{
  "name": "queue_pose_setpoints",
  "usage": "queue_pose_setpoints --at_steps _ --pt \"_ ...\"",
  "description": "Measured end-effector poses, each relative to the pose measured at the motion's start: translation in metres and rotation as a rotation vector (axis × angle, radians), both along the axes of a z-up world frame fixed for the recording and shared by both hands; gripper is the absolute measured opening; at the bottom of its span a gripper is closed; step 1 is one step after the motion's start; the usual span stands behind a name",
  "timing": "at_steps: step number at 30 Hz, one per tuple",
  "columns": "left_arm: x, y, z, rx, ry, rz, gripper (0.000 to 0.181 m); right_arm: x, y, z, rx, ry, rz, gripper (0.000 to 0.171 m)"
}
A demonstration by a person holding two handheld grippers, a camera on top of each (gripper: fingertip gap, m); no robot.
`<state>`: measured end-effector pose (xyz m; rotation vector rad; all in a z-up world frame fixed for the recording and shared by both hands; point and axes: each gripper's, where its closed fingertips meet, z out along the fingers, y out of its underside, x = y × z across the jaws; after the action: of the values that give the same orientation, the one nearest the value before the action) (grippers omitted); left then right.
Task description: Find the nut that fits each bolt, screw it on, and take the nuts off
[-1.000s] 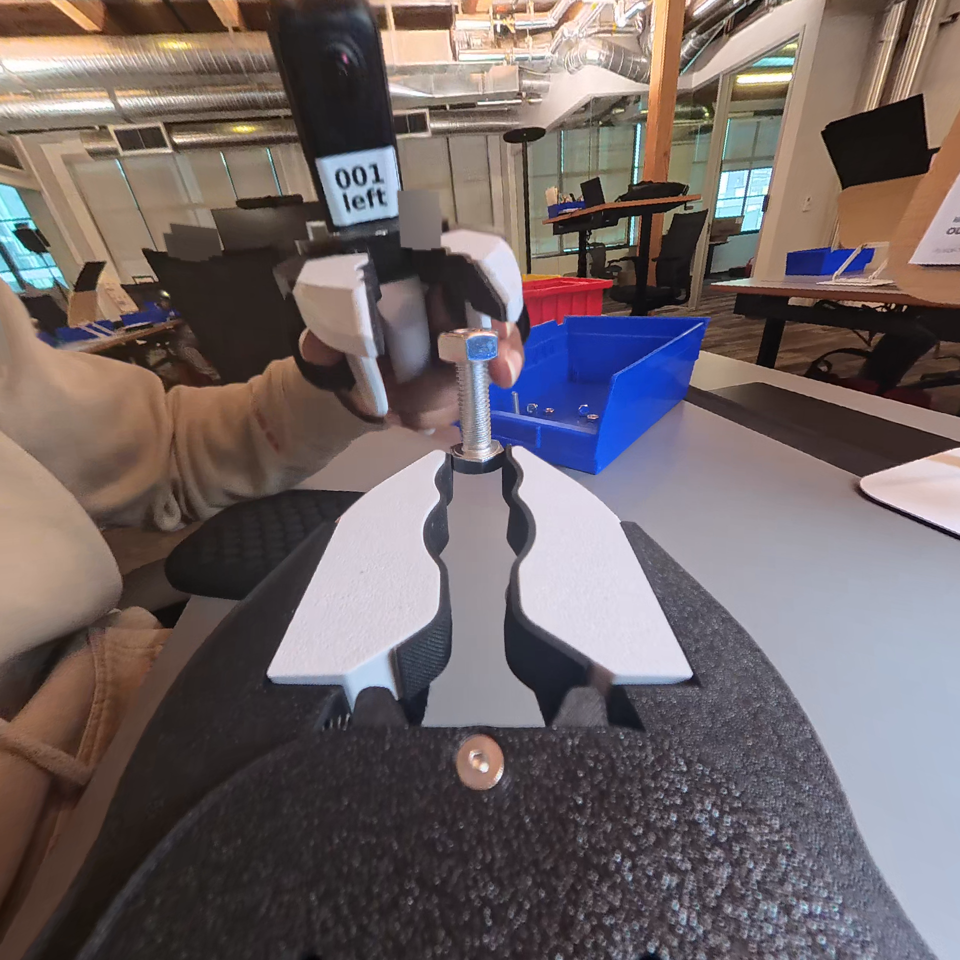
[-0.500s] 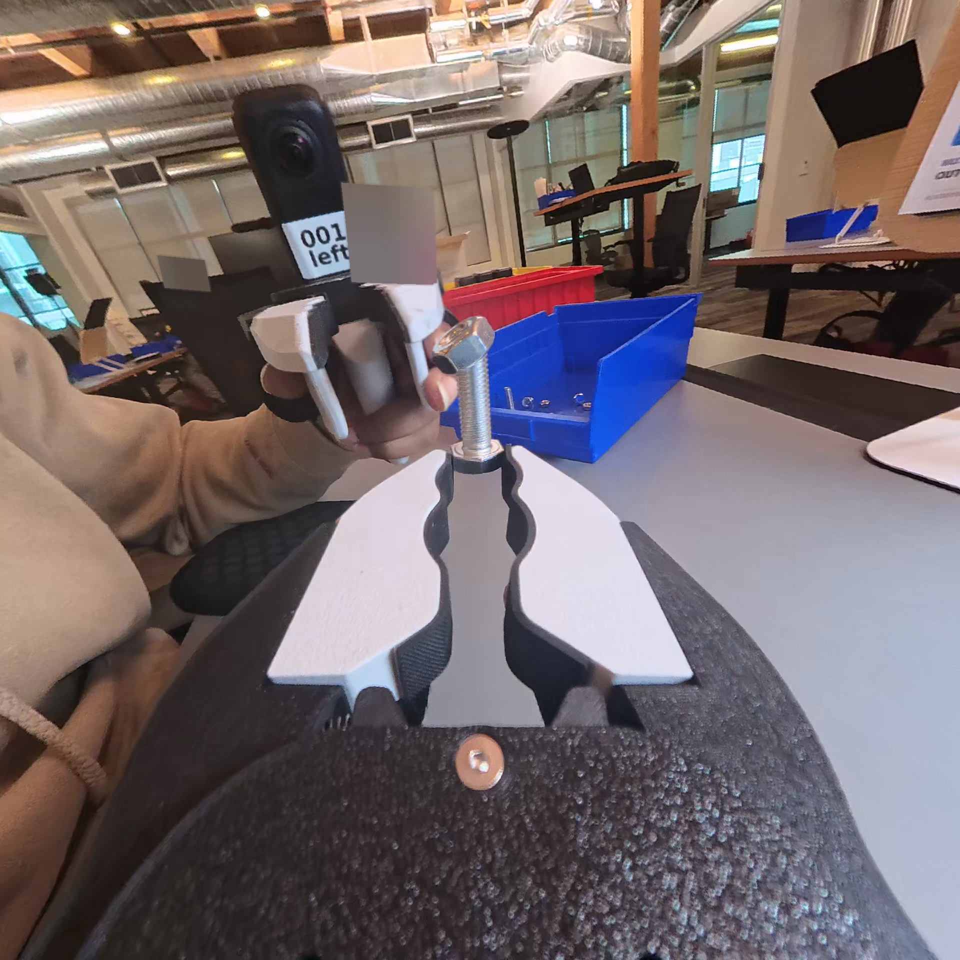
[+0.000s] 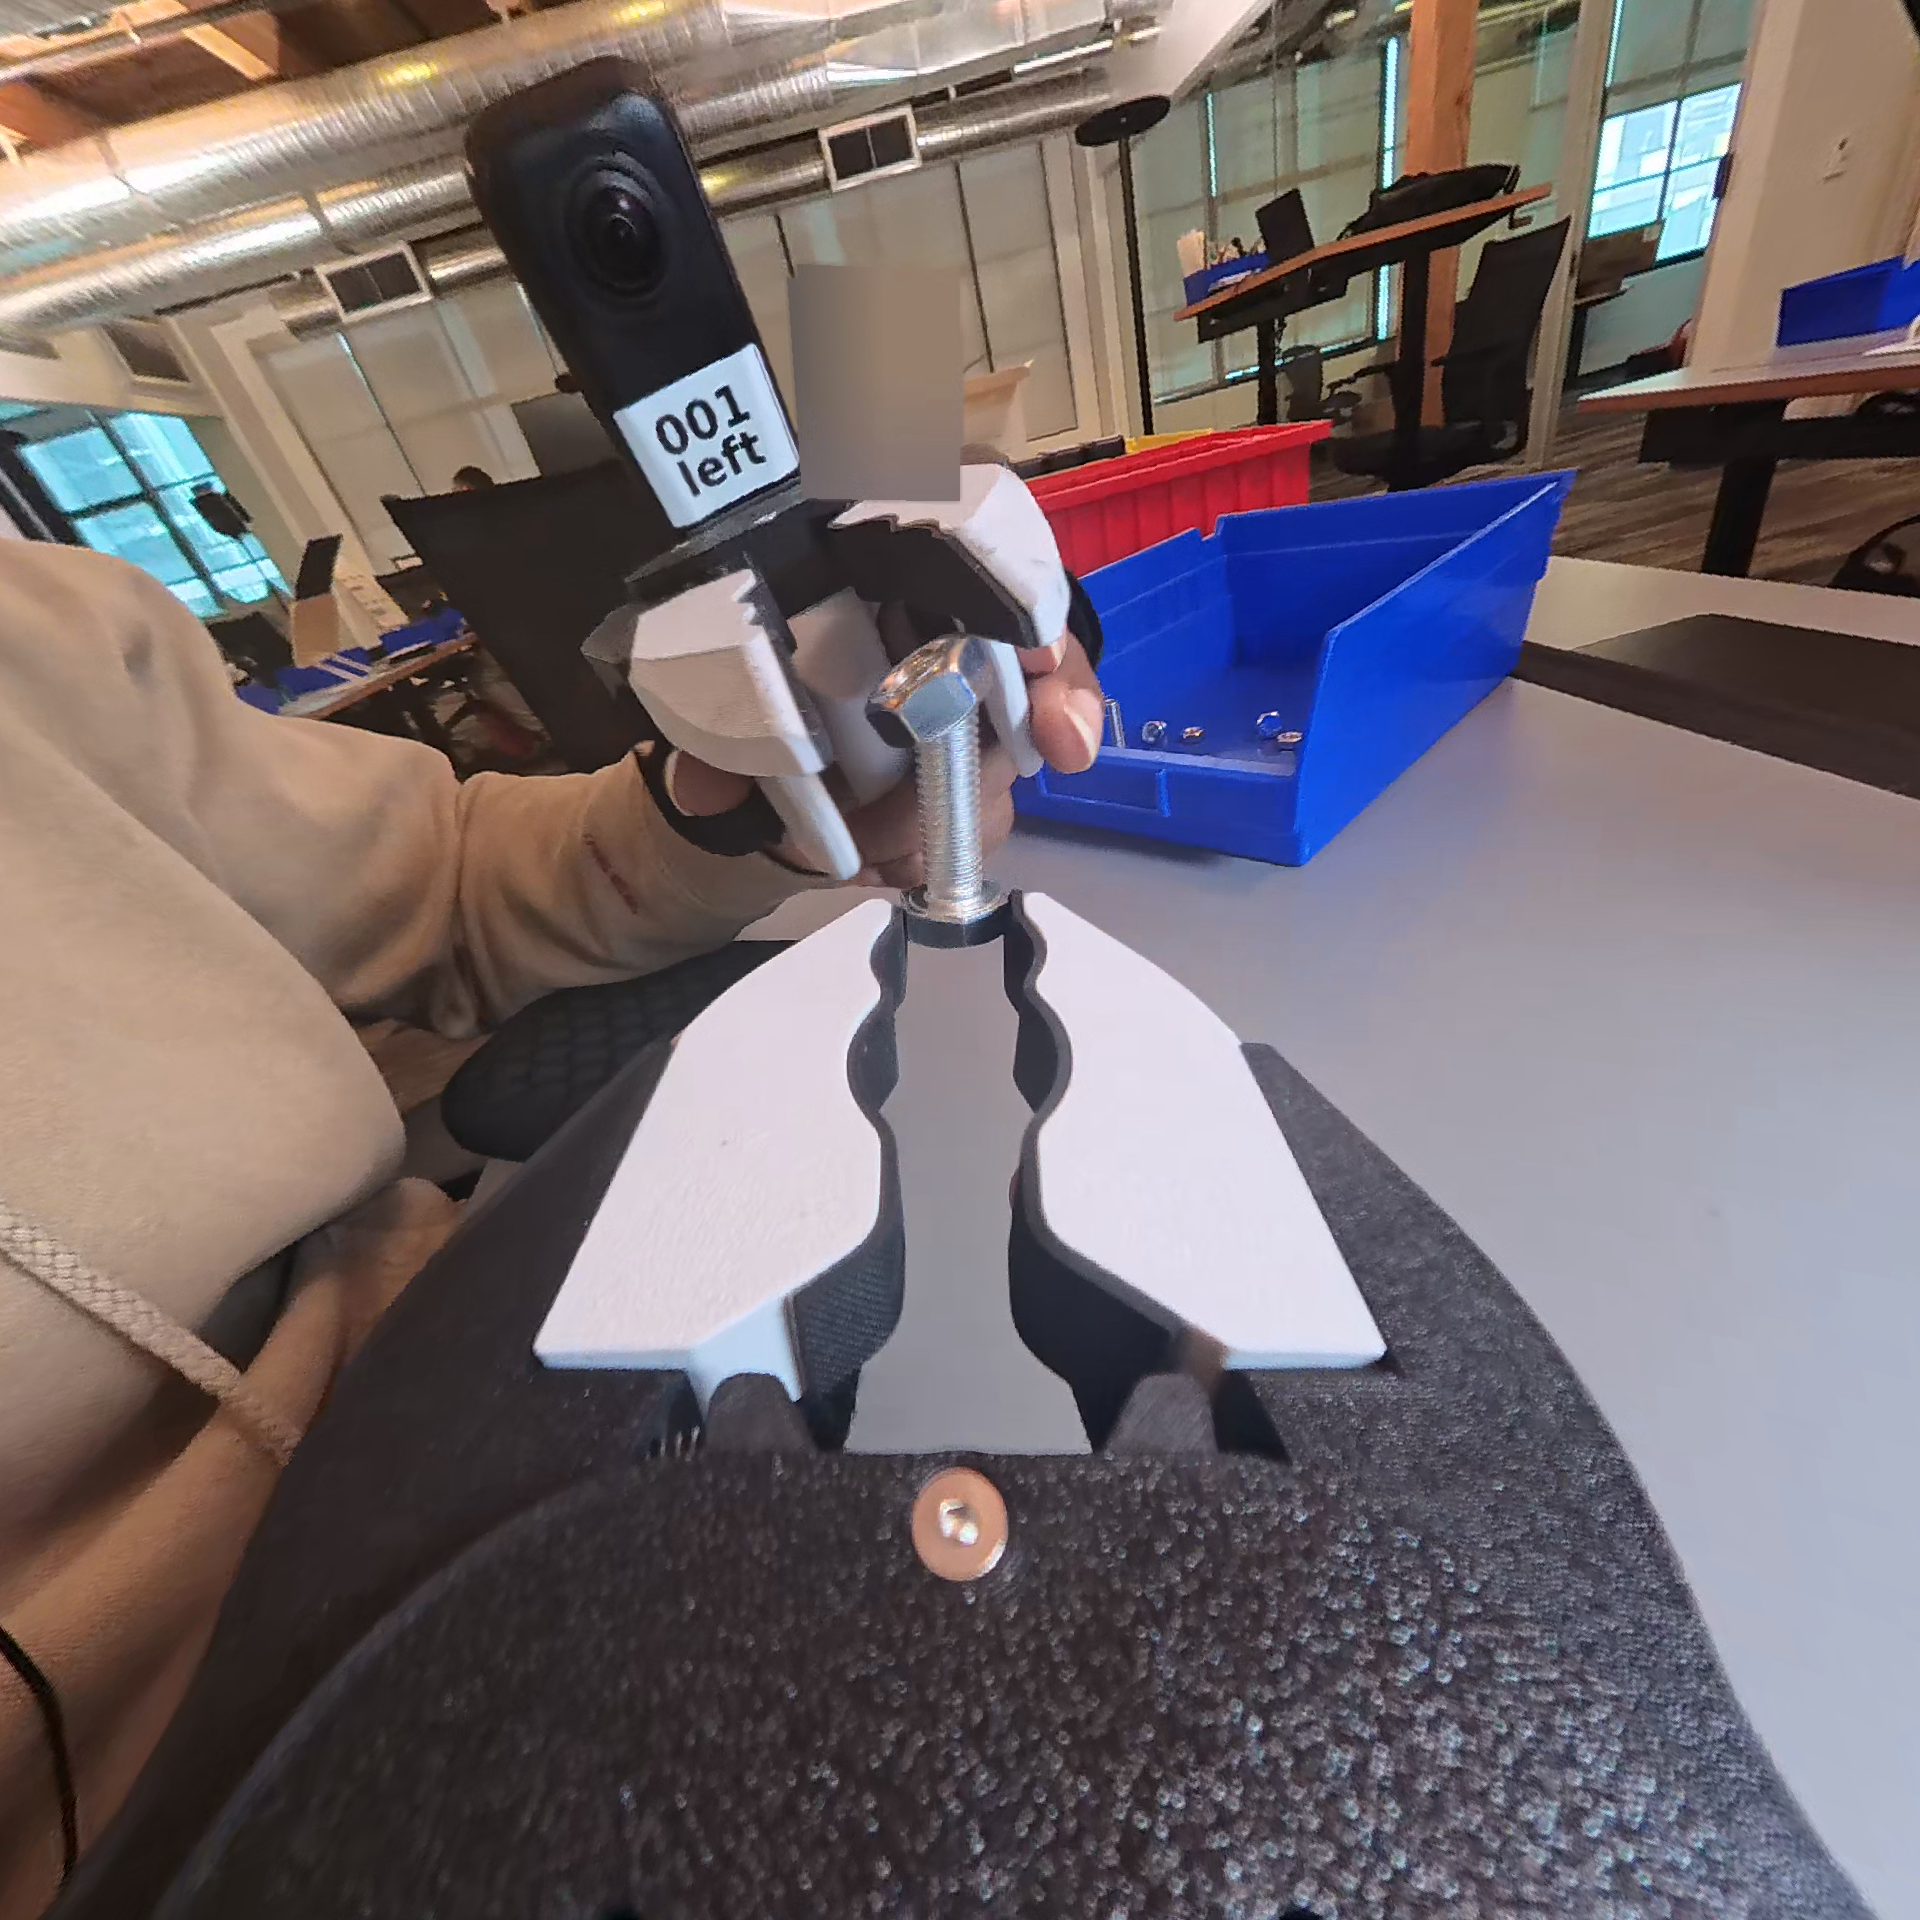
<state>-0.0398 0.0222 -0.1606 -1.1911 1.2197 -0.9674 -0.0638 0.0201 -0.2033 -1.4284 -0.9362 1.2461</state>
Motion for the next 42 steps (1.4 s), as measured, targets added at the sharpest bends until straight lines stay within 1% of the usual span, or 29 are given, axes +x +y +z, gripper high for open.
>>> queue_pose_setpoints --at_steps 3,5,10,13,18,37,42 --pt "-0.001 0.000 -0.004 0.031 0.035 0.010 0.020 -0.001 -0.003 0.000 -0.007 0.005 0.016 0.018" --pt "-0.001 0.000 -0.003 0.019 0.033 0.013 0.020 -0.001 -0.003 0.001 -0.006 0.006 0.021 0.018" --pt "0.000 -0.002 -0.001 -0.113 0.004 -0.027 0.020 -0.001 -0.004 0.001 0.031 -0.002 0.012 0.018" --pt "-0.002 -0.003 0.006 -0.209 -0.046 -0.065 0.020 -0.001 -0.004 0.003 0.064 0.000 -0.002 0.018" --pt "-0.002 -0.009 0.008 -0.273 -0.094 -0.132 0.020 0.000 -0.004 0.006 0.074 0.019 -0.008 0.018" --pt "0.001 -0.009 0.004 -0.268 -0.098 -0.134 0.020 -0.001 -0.006 0.006 0.087 0.019 0.001 0.018" --pt "0.000 -0.009 0.004 -0.254 -0.097 -0.126 0.024 -0.001 -0.007 0.007 0.087 0.023 0.006 0.018"
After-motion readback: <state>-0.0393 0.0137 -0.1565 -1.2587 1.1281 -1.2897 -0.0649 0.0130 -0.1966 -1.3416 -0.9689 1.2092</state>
